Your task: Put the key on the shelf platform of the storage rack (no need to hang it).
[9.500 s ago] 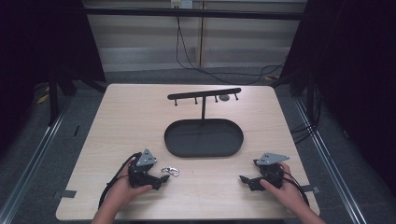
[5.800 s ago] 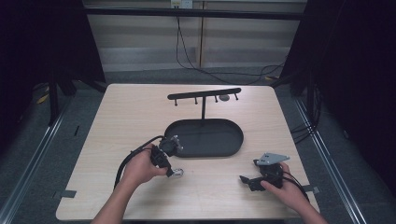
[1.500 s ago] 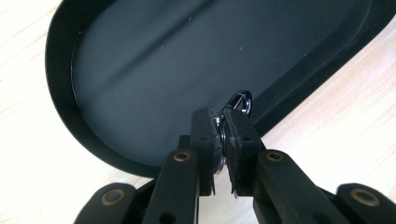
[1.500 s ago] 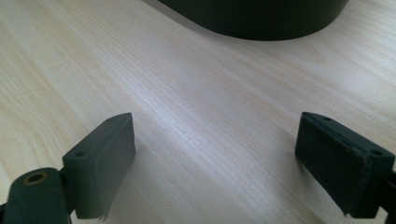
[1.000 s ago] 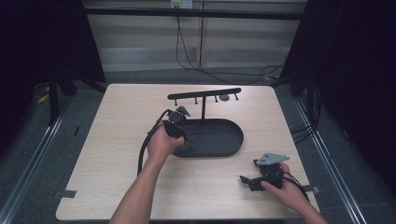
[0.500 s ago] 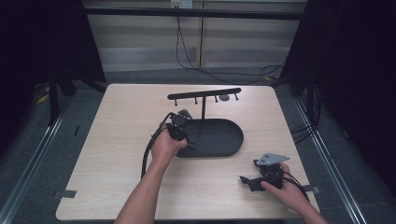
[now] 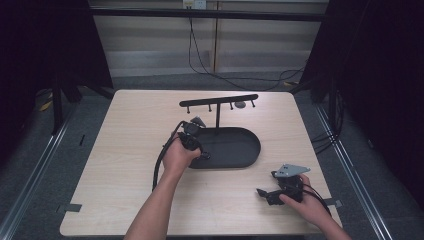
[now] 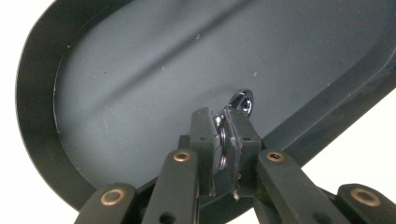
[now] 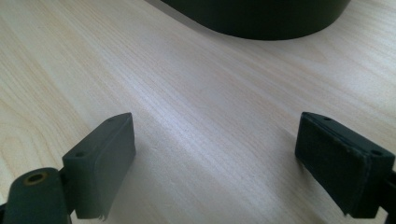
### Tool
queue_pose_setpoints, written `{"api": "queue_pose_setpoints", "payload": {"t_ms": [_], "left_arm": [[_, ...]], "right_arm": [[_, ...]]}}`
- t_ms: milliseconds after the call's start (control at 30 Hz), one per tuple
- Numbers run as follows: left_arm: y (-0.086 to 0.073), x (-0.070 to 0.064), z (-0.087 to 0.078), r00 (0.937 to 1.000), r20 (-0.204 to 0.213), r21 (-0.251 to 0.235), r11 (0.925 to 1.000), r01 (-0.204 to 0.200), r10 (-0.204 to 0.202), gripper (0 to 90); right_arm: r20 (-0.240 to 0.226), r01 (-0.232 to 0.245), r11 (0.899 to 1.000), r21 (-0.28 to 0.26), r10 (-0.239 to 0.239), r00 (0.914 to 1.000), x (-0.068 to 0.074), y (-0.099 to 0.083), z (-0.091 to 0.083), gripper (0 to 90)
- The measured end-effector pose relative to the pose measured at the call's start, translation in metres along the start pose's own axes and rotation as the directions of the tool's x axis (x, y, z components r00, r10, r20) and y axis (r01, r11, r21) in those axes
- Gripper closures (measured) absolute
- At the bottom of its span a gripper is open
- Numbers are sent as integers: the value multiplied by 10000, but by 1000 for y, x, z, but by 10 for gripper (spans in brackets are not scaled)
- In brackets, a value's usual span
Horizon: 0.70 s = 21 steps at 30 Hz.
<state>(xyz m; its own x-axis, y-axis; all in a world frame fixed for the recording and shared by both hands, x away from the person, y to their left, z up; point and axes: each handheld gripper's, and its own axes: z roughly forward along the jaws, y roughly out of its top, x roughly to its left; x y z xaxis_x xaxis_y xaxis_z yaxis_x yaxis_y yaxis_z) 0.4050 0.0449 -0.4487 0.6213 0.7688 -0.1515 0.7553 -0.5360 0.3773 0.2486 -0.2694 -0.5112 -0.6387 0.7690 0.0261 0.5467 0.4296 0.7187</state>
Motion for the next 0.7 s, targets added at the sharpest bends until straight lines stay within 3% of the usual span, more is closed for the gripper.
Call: {"api": "queue_pose_setpoints", "payload": {"t_ms": [200, 300, 467, 700], "left_arm": [[0, 0, 7, 9999, -118, 63, 10000, 45, -44, 824], [0, 0, 8, 10000, -50, 15, 10000, 78, -78, 866], [0, 0, 11, 10000, -49, 230, 9997, 75, -74, 863], [-1, 1, 12, 9999, -64, 149, 9998, 116, -115, 842]], "right_arm": [[0, -1, 10000, -1, 1, 10000, 0, 0, 0, 118], [-2, 8, 10000, -3, -8, 10000, 0, 0, 0, 117], [-12, 24, 10000, -8, -24, 10000, 0, 0, 0, 117], [-3, 39, 10000, 2, -39, 10000, 0, 0, 0, 117]]}}
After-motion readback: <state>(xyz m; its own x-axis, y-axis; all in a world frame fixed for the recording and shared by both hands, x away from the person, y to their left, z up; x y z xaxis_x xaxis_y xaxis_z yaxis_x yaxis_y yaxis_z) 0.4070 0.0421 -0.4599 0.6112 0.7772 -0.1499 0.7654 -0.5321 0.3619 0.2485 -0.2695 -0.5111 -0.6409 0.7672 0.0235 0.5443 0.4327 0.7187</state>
